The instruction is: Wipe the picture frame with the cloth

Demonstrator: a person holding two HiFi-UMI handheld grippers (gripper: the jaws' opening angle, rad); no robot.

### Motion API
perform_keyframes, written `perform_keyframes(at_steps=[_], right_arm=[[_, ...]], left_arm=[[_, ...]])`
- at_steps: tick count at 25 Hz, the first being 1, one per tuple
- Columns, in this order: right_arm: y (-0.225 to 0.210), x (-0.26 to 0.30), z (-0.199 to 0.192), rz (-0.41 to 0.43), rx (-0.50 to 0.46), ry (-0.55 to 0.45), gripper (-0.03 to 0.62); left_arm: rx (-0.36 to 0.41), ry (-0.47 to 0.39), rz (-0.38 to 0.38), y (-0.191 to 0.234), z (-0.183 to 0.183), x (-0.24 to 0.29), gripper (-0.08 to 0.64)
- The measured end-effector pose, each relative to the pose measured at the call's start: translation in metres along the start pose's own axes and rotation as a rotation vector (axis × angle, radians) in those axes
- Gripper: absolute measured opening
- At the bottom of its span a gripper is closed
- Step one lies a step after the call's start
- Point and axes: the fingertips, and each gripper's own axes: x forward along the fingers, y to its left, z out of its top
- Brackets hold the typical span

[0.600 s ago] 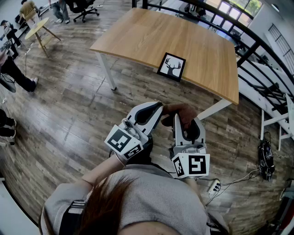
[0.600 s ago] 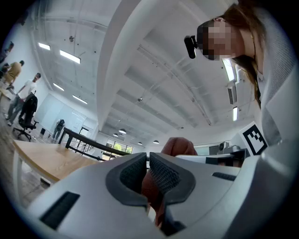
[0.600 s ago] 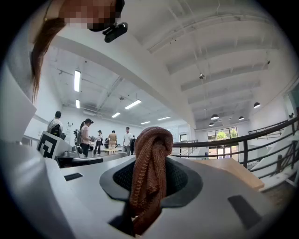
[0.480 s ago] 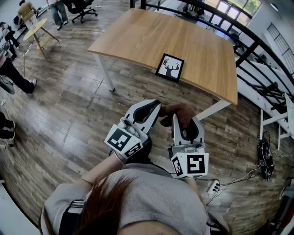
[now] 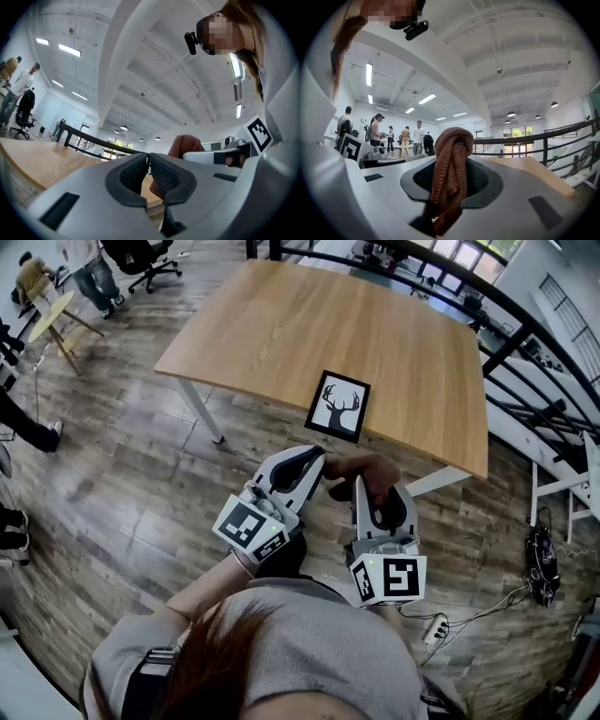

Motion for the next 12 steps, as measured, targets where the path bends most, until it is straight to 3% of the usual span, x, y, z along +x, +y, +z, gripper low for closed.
perform_keyframes(at_steps=[9, 12], right_arm=[[-0.060, 0.124, 0.022, -0.079, 0.007, -0.019, 0.133], [-0.070, 0.152, 0.026, -0.085, 0.001, -0.025, 0.133]], left_arm=[[0.009, -0.036, -0.092, 0.095, 0.021, 0.095, 0.013], [0.004, 0.006, -0.152, 0.114, 0.015, 0.115, 0.030]])
